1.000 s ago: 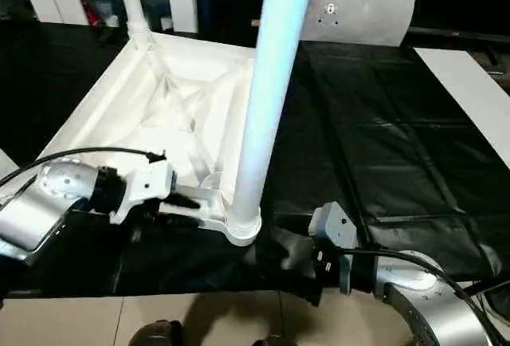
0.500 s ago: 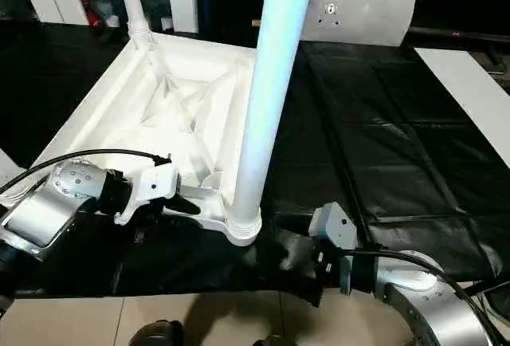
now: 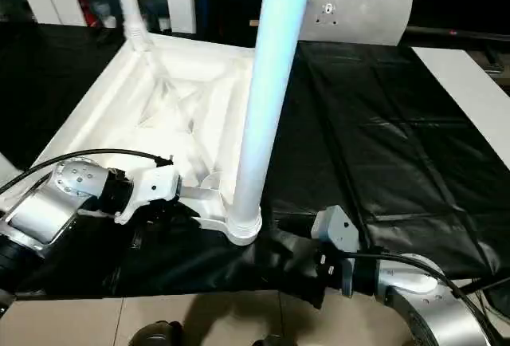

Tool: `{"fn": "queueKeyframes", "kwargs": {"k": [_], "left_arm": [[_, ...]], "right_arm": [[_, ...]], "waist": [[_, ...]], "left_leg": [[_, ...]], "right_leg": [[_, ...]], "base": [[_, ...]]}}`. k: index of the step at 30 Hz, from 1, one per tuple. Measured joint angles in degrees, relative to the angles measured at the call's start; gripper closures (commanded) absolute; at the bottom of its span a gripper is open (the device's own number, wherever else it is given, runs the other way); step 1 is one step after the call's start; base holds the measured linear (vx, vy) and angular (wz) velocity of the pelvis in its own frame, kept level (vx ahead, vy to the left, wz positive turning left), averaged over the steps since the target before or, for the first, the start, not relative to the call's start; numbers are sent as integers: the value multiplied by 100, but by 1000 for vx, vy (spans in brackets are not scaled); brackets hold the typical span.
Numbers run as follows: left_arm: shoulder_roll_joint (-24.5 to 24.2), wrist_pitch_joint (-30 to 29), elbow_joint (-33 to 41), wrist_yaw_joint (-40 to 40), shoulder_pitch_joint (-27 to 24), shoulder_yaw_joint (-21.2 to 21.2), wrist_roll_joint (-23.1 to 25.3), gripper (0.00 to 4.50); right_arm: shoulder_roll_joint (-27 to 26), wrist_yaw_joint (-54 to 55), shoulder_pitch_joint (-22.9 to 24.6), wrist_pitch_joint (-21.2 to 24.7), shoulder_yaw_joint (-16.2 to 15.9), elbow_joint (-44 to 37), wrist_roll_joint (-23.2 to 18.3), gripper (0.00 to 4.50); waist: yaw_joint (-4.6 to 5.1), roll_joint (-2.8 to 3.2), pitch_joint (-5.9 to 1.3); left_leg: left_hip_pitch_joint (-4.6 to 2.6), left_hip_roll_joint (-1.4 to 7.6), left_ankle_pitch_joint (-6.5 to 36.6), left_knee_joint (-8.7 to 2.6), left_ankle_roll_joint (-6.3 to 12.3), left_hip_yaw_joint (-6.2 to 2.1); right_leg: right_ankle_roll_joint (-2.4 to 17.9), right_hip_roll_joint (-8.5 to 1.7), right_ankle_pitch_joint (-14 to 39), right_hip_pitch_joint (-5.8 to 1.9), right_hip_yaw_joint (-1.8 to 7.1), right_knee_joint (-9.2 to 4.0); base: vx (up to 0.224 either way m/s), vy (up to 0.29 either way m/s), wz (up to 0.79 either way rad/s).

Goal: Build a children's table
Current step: Rotate leg to tighten

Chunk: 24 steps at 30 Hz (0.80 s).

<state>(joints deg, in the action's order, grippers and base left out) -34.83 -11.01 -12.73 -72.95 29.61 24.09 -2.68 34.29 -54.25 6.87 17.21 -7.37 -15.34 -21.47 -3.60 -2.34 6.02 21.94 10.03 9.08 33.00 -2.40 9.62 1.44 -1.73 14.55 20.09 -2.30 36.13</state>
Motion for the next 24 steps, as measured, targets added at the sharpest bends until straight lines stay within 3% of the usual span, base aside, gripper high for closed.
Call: {"fn": "queueKeyframes", "kwargs": {"k": [3, 10, 17, 24], "left_arm": [[132, -310, 185, 177, -191, -179, -79, 444], [518, -1343, 1515, 1268, -1112, -445, -132, 444], [633, -1606, 1883, 1704, -1364, -488, 18, 444], [785, -1948, 1692, 1967, -1108, -495, 21, 444]], "right_arm": [[-35, 11, -1, -39, 0, 15, 1, 0], [-250, 284, -190, -52, 22, 101, 3, 0], [-322, 409, -508, -45, 132, 315, 16, 0], [-591, 637, -1091, -36, 128, 450, 40, 0]], "waist": [[58, 25, 0], [217, 115, -18], [218, 134, -28], [172, 196, -24]], "left_leg": [[1, 0, 2, 0, 3, 1], [0, 0, 8, -5, 13, 8], [1, 2, 7, -3, 13, 9], [7, 2, 7, 1, 13, 6]], "right_leg": [[0, 0, 0, 2, 2, 0], [1, 2, 3, 9, 9, -3], [-5, 3, 5, 9, 9, -2], [-3, 4, 3, 10, 4, -2]], "base": [[0, 0, 0], [0, 0, 0], [0, 0, 0], [0, 0, 0]]}}
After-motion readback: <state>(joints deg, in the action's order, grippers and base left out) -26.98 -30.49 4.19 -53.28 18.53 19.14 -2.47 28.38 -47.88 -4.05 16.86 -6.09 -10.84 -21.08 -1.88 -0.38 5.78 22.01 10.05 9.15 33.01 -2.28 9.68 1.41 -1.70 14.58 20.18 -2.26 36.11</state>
